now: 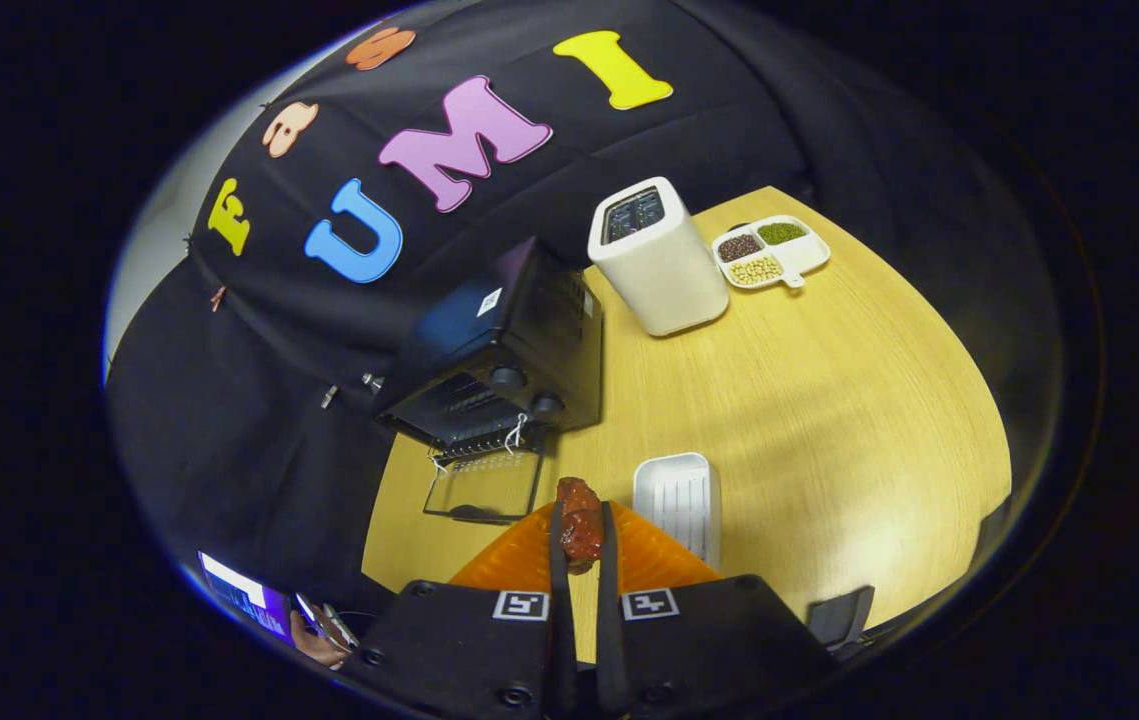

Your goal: Open the toaster oven, put the food inside, and close the toaster oven door.

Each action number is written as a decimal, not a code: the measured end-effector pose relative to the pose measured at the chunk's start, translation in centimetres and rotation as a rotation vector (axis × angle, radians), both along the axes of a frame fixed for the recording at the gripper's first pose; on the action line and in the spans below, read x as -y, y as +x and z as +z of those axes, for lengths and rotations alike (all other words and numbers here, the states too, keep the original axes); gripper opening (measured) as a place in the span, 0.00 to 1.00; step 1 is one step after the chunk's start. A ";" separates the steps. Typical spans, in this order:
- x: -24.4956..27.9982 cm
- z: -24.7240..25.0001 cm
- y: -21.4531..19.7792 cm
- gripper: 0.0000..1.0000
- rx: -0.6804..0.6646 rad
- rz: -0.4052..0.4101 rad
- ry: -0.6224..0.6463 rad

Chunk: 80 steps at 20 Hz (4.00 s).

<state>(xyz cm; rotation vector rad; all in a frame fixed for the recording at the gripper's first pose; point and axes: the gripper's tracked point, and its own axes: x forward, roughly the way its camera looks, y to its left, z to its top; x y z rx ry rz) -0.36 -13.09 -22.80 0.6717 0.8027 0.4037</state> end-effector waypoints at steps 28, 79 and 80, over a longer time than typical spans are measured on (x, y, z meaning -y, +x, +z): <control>-26.6 3.5 6.9 0.12 0.058 -0.163 0.140; -21.3 -1.9 4.8 0.98 0.060 -0.189 -0.394; -22.0 -1.7 3.7 0.98 0.069 -0.167 -0.399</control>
